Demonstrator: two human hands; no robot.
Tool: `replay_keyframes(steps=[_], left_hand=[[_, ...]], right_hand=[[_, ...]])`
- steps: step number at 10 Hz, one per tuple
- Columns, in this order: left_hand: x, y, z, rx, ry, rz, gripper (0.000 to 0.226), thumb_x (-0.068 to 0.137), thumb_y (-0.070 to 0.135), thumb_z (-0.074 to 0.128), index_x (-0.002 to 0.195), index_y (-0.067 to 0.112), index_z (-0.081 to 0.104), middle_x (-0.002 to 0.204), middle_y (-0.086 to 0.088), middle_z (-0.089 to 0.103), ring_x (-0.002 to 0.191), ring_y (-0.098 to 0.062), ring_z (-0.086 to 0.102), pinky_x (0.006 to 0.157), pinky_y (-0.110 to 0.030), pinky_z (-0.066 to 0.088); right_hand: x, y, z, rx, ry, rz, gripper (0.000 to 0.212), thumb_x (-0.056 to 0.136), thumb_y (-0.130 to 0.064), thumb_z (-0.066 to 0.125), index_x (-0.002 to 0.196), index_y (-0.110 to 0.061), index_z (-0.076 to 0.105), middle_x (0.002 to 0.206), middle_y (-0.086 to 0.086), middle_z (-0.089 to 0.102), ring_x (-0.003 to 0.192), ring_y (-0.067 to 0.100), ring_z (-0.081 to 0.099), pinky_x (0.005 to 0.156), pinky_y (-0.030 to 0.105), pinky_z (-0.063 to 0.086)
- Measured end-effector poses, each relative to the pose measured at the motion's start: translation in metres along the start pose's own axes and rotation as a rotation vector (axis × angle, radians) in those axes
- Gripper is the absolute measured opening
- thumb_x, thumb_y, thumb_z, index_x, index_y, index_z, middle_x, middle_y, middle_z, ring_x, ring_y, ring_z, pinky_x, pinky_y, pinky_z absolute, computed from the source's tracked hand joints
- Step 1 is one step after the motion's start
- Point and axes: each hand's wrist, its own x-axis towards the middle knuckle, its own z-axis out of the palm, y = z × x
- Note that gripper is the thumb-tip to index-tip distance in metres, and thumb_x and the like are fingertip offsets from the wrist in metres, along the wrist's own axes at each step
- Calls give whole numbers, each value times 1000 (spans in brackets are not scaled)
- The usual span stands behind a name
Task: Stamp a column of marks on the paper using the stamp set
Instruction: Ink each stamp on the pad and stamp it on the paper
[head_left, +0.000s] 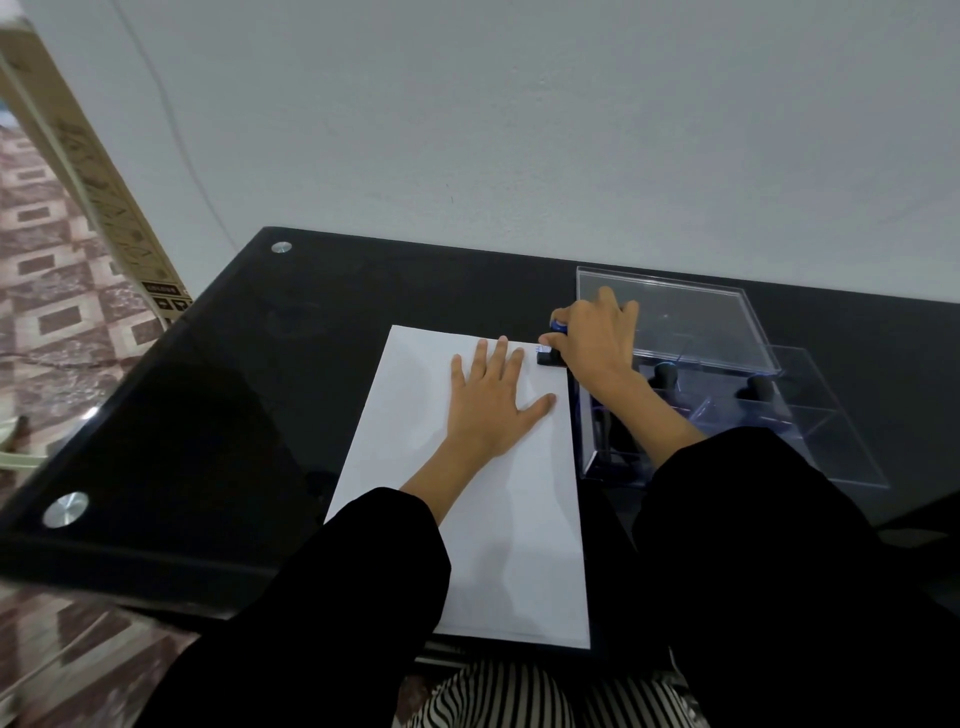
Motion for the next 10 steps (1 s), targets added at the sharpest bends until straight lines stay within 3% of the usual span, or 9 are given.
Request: replay_keyframes(steps=[5,10], left_hand=[[0,0,-1,0,-9,-1,77,90,66,24,150,22,7,159,-2,-3,146,-24,-7,116,-49,-5],[0,-1,-1,12,-5,1,77,90,66,22,150,22,6,159,-2,-3,146,-24,-7,116,-49,-4]], right_hand=[[-5,0,0,7,-20,17,31,94,-37,49,113,-18,64,107,6,63,117,22,43,96,37,31],[5,-1,-1,40,-16,21,28,93,-39,52,105,-19,67,101,4,65,112,21,46,90,36,32]])
